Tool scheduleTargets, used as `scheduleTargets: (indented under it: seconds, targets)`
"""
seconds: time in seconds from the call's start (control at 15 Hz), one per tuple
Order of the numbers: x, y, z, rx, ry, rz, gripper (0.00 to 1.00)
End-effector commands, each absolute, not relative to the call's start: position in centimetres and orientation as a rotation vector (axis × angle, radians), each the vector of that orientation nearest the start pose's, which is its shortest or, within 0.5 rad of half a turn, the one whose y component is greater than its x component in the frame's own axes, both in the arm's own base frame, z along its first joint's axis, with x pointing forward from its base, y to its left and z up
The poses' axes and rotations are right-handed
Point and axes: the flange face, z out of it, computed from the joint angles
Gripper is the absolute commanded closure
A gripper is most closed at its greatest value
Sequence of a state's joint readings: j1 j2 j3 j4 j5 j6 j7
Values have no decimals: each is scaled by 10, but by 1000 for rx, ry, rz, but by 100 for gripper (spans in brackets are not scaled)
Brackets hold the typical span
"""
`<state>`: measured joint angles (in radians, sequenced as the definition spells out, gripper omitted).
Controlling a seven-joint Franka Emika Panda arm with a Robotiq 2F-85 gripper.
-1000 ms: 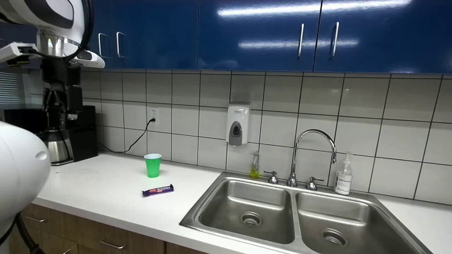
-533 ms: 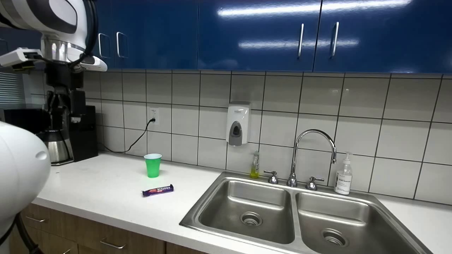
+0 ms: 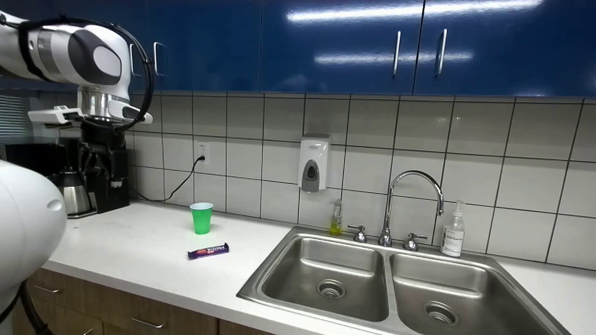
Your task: Place the snack bar inside the sink
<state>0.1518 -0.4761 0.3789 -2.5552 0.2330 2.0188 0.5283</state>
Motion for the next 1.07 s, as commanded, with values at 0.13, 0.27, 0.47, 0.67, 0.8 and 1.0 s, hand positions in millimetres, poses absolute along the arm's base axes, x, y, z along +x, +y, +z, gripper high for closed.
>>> scheduleTargets:
  seconds: [0.13, 0.27, 0.47, 0.67, 0.8, 1.0]
  targets:
    - [379, 227, 370, -3125, 302, 120, 0]
    - [396, 234, 355, -3135, 316, 95, 0]
    - [421, 243, 334, -3153, 338, 53, 0]
    - [448, 249, 314, -3168, 380, 33, 0]
    - [466, 251, 299, -3169, 419, 28, 0]
    - [495, 250, 276, -3162, 491, 28, 0]
